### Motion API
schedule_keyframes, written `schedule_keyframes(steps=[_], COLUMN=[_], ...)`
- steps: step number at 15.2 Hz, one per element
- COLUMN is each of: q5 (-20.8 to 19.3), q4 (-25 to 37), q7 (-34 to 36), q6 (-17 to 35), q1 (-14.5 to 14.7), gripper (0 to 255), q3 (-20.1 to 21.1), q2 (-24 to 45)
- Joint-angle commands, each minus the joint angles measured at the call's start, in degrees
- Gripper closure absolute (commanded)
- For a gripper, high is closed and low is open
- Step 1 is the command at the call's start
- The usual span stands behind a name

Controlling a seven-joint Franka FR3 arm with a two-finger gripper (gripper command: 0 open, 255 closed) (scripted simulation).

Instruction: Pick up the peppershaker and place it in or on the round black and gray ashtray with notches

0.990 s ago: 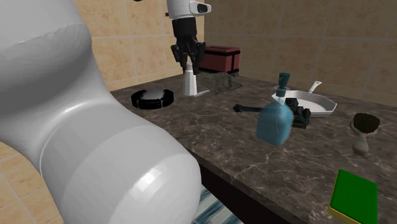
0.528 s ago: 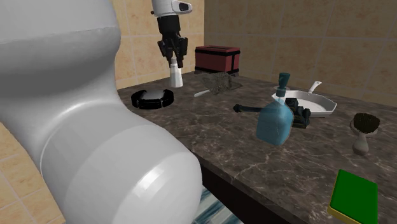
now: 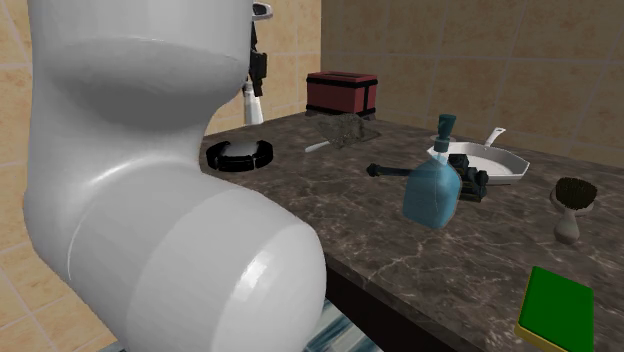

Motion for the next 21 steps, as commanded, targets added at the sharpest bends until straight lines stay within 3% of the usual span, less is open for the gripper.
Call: schedule_keyframes(steps=[1, 6, 7, 21], q5=[-3.6, -10.9, -13.6, -13.4], q4=[6.6, 26.5, 36.5, 23.5], q7=[3.0, 7.3, 7.6, 10.0], q6=[-2.8, -11.5, -15.6, -4.5], q1=[3.5, 15.4, 20.8, 17.1], gripper=[255, 255, 255, 255], q3=[0.0, -2.1, -3.4, -3.5], q2=[5.7, 19.4, 25.1, 24.4])
